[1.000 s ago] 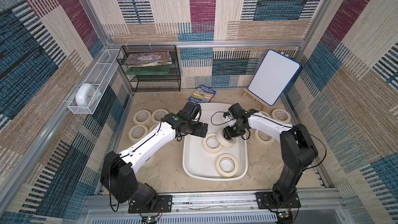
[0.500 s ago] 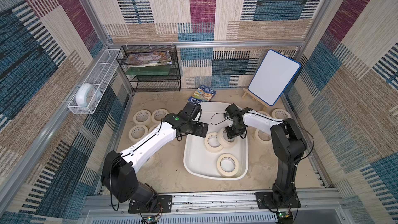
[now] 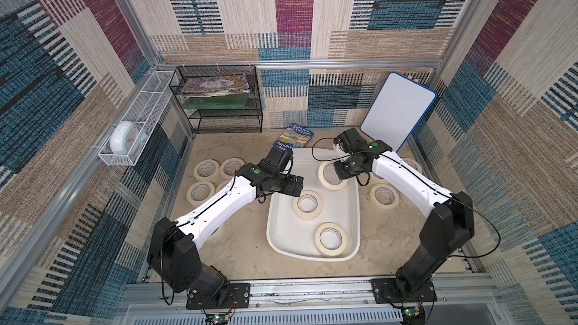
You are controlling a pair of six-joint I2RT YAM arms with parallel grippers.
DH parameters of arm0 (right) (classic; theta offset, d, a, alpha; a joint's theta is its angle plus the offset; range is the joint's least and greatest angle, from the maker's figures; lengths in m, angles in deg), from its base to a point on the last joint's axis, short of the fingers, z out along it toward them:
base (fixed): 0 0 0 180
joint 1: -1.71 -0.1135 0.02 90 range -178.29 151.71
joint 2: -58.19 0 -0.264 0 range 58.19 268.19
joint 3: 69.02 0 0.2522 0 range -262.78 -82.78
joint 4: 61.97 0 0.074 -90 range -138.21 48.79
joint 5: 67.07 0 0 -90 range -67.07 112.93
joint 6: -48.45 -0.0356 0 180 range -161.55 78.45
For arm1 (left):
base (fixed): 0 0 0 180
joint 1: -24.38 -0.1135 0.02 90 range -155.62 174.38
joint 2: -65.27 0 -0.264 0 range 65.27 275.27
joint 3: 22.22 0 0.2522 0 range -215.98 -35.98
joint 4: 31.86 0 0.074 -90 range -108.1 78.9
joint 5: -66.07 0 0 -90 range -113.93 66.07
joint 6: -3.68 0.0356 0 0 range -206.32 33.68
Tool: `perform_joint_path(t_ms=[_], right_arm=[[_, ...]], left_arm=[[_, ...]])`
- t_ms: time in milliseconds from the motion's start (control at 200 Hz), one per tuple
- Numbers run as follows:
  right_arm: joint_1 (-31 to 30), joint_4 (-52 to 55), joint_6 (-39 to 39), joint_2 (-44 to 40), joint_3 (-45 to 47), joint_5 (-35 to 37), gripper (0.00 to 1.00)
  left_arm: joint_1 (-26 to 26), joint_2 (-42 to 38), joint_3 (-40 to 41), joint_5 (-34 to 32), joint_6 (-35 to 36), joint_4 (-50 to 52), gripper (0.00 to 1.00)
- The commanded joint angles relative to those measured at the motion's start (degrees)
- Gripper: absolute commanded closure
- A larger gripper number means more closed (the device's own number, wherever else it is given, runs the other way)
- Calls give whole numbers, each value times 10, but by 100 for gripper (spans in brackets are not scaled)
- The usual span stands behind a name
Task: Take out the art tape in the storage box
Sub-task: Pick up the art tape from the storage box, then place the art tape at the center of the board.
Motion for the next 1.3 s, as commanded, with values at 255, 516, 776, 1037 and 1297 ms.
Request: perform_joint_path(t_ms=[255, 516, 776, 1037, 1297], right_arm=[[274, -2, -82, -231, 240, 29, 100], [499, -30, -88, -185, 272, 18, 100], [658, -87, -103, -174, 297, 6, 100], [679, -80, -106, -88, 308, -28, 100], [684, -72, -108, -32, 311, -39, 100]], left_arm=[[-11, 9, 21, 47, 26, -50, 5], [-18, 20, 25, 80, 52, -67, 5], [-21, 7, 49, 126, 48, -114, 5], [-21, -25, 85, 137, 39, -149, 4], [-21, -50, 98, 132, 36, -156, 4]])
